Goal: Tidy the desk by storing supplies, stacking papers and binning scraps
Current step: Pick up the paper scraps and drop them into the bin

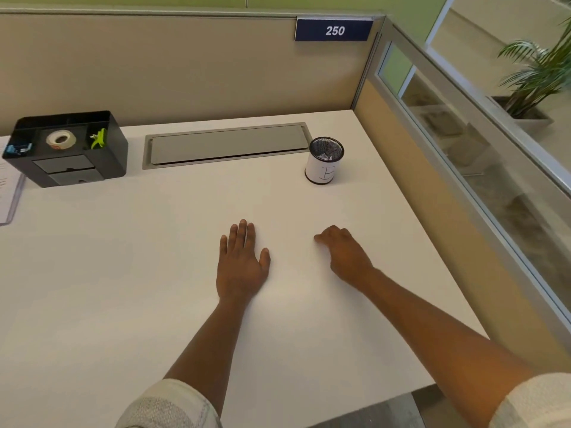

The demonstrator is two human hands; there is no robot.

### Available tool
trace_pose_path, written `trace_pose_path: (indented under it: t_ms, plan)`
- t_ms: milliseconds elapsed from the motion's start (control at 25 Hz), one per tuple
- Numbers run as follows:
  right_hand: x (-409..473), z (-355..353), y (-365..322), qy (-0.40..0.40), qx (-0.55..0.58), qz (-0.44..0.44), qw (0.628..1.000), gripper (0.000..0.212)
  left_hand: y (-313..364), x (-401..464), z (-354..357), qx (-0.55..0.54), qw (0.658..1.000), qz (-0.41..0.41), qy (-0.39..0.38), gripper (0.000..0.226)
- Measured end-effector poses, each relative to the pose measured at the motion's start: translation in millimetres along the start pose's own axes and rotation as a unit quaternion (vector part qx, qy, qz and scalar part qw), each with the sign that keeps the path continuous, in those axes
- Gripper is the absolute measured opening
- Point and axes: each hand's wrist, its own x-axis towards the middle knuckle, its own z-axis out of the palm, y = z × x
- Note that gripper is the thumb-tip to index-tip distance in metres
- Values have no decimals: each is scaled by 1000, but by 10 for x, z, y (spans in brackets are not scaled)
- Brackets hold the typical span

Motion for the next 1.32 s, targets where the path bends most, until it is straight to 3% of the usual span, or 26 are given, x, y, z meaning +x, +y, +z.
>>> trace_pose_path:
  t_ms: [160, 280, 440, 560, 640, 720, 840, 960, 1160, 1320]
  plan:
    - [-270, 41, -91, -6, 5, -21, 1000, 63, 8, -19, -21, -2, 1000, 5, 3, 69]
    - [-374, -65, 47, 2, 57, 22, 998, 60, 5, -18, -24, -10, 1000, 7, 1, 69]
    - [-454, -54, 89, -49, 43, 50, 997, 50, 14, -31, -27, -16, 1000, 6, 3, 69]
    - [-397, 95, -57, -5, 207, 125, 970, 22, 11, -28, -27, -12, 1000, 5, 4, 69]
    - [-266, 147, -152, 32, 266, 154, 951, 16, 14, -23, -28, -10, 1000, 6, 4, 69]
    - [-121, 133, -245, 21, 244, 140, 959, 15, 14, -18, -25, -10, 1000, 4, 4, 69]
    - [86, 109, -318, -14, 99, 91, 991, 26, 16, -13, -24, -9, 1000, 4, 4, 69]
    - [190, 108, -316, -24, 37, 62, 997, 32, 19, -15, -18, -8, 1000, 5, 8, 69]
    - [252, 139, -327, 11, 121, 69, 990, 16, 6, -19, -8, -4, 1000, 9, 17, 69]
    - [414, 50, -423, 12, 59, 30, 998, 15, 7, -14, -8, -5, 1000, 9, 20, 69]
